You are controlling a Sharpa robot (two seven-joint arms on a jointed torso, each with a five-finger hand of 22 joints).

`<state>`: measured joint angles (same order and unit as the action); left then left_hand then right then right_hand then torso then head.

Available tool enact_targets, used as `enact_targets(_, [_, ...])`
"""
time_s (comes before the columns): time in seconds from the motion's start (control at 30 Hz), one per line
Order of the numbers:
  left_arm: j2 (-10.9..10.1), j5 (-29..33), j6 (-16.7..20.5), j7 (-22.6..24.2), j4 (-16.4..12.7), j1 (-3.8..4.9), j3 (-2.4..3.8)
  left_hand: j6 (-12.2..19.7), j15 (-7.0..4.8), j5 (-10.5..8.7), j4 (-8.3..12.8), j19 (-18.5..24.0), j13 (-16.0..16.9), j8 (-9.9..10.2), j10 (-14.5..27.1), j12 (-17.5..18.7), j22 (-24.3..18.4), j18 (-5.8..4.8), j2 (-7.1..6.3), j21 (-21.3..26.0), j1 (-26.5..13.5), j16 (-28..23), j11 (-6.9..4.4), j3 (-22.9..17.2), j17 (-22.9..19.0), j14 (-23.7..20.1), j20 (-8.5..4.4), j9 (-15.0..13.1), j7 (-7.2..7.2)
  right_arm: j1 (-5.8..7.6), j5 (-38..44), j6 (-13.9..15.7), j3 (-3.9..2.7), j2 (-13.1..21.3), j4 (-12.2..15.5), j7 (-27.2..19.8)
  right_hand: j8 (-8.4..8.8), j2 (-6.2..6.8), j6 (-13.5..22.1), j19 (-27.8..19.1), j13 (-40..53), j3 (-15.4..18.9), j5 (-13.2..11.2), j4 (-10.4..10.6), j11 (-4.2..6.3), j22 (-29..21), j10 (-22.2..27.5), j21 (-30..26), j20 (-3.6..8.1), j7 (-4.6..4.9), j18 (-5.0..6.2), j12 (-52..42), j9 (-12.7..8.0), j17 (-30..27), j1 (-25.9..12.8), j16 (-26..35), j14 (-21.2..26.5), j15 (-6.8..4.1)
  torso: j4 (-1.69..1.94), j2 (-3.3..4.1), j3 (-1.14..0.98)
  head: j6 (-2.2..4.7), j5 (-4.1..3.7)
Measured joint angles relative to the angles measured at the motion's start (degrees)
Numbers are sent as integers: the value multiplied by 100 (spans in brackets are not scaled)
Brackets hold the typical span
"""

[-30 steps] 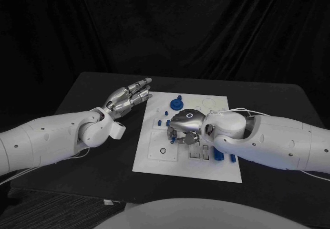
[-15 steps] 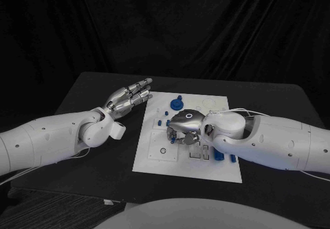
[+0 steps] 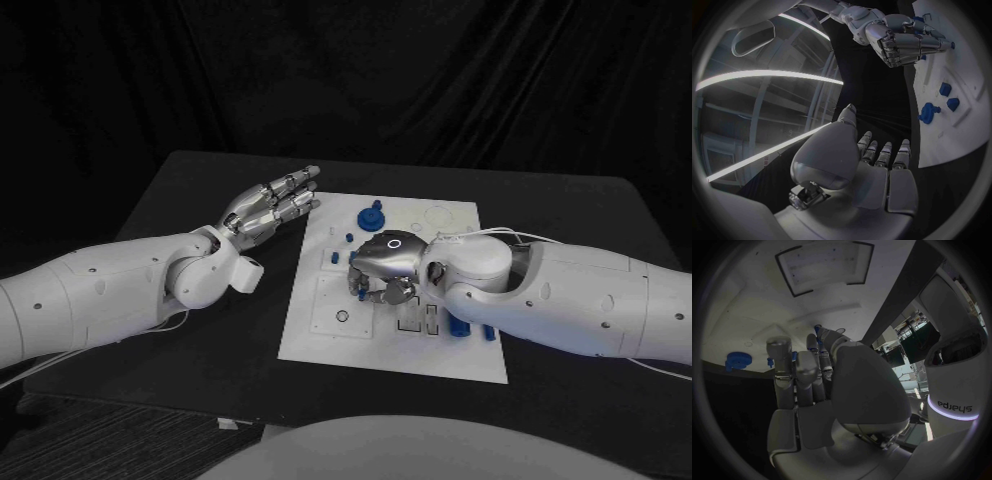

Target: Assemble the parts on the task board

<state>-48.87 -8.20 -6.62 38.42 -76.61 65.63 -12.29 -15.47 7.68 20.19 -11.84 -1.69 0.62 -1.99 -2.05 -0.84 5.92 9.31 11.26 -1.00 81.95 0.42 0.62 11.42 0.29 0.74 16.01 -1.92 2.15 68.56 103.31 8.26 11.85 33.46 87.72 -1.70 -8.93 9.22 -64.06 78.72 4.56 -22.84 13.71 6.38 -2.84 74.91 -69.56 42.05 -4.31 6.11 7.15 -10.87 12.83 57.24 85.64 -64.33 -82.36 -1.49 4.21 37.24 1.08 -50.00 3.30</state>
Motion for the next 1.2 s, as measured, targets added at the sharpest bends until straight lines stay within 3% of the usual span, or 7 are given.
enact_targets(1.0, [27, 0, -87, -118, 61, -74, 0, 21, 42, 0, 16, -20, 0, 0, 22, 0, 44, -1, 0, 0, 0, 23, 21, 17, 5, 0, 20, 1, 21, -12, 2, -79, 2, 18, 31, 51, 25, 0, 1, -41, -1, -15, -2, -15, 0, 3, 0, -35, 0, 0, 0, 23, 0, -10, 0, -1, 0, 0, 0, -2, 0, 0, 19])
enact_targets(1.1, [32, 0, -94, -126, 70, -80, 0, 21, 42, 0, 16, -20, 0, 0, 22, 0, 49, 0, 0, 0, 0, 23, 21, 17, 5, 0, 20, 0, 21, -21, 2, -85, 1, 13, 25, 70, 25, 0, 41, -46, -1, -10, -2, -21, -2, 3, 2, -118, -5, 40, 0, 67, -1, -46, -2, 51, 22, 22, 0, -2, 0, 0, 19])
enact_targets(1.2, [33, 0, -101, -134, 72, -87, 0, 21, 42, 0, 16, -20, 0, 0, 22, 0, 53, 0, 0, 0, 0, 22, 20, 17, 5, 0, 19, 1, 21, -39, 2, -100, 2, 11, 10, 101, 185, 20, 257, -123, 0, -1, -10, -30, -95, 3, 95, -260, -41, 128, -1, 112, -60, -97, -101, 96, 75, 75, 0, -2, 0, 0, 28])
